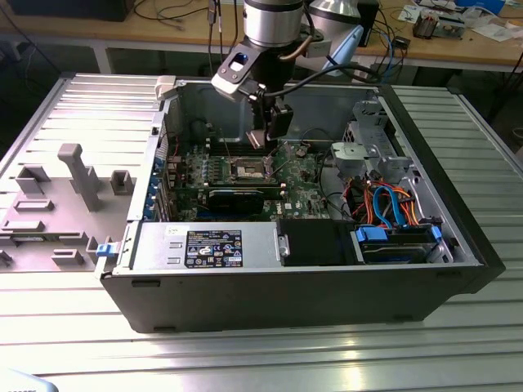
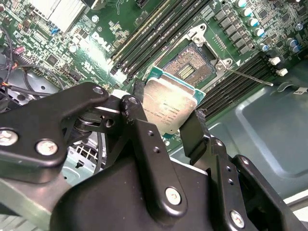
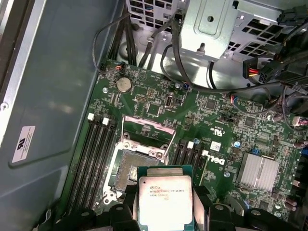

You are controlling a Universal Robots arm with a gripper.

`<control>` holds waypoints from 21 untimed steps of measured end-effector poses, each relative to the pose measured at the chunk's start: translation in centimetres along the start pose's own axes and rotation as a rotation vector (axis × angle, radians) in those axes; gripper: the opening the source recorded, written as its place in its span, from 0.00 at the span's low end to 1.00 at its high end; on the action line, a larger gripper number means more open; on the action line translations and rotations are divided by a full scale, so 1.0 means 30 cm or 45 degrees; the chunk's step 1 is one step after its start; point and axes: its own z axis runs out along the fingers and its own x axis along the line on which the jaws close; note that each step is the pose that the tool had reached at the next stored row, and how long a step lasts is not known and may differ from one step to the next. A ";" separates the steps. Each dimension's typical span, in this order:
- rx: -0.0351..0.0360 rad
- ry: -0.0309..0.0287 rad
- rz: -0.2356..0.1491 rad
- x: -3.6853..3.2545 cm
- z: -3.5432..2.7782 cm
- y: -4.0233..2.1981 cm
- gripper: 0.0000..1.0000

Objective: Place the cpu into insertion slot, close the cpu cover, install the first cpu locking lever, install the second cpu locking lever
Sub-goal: 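Place the cpu into insertion slot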

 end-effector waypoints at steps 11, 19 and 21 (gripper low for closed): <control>0.0010 -0.0045 0.164 0.000 0.003 0.000 0.55; 0.0018 -0.0081 0.298 0.000 0.006 0.000 0.55; 0.0019 -0.0086 0.314 0.000 0.006 0.000 0.55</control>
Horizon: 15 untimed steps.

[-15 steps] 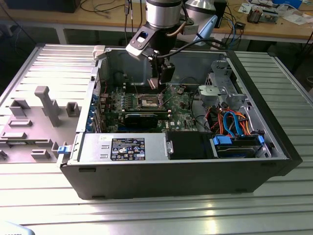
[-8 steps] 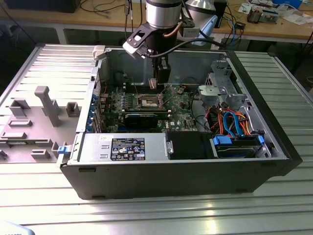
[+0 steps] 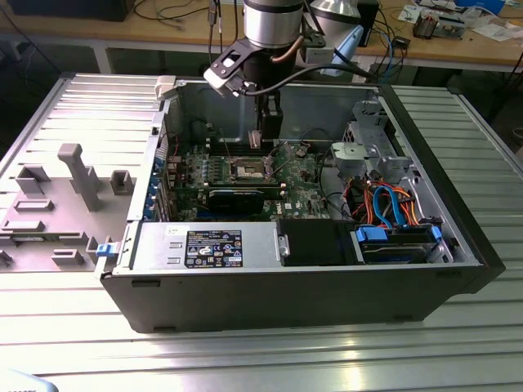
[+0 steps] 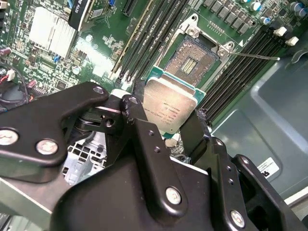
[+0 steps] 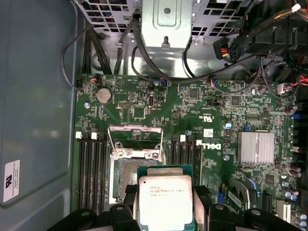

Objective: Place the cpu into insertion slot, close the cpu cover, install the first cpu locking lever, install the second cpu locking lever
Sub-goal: 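Place the cpu into insertion slot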

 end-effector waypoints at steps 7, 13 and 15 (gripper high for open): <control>0.0003 -0.0012 0.043 0.000 0.001 0.000 0.55; 0.0005 -0.0022 0.080 0.000 0.002 0.000 0.55; 0.0006 -0.0026 0.090 0.000 0.003 0.000 0.55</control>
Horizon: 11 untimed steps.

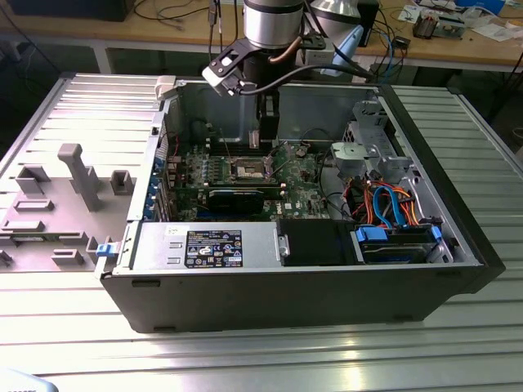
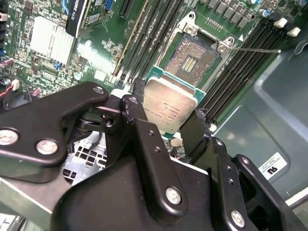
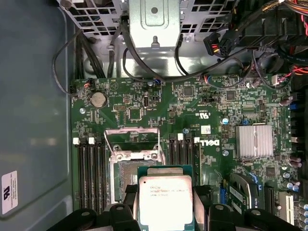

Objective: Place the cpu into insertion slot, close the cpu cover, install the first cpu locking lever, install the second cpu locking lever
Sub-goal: 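Place the cpu into insertion slot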

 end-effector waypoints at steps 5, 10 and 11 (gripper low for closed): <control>0.0001 -0.0008 0.029 0.000 0.001 0.000 0.55; -0.0002 0.0005 -0.011 0.000 0.001 0.000 0.55; -0.0001 0.0004 -0.011 0.000 0.001 0.000 0.55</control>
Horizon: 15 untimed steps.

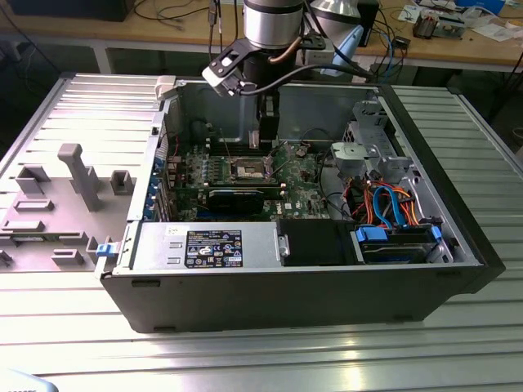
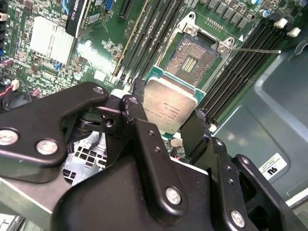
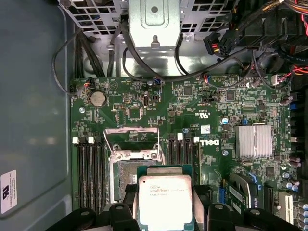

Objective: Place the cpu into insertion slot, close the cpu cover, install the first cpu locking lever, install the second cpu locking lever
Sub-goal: 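Place the cpu into insertion slot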

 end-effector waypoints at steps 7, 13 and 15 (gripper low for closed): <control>-0.0001 0.0001 0.000 0.000 0.005 0.000 0.55; 0.0000 0.0001 0.000 0.000 0.012 0.000 0.55; 0.0000 -0.0001 0.000 0.000 0.015 -0.001 0.55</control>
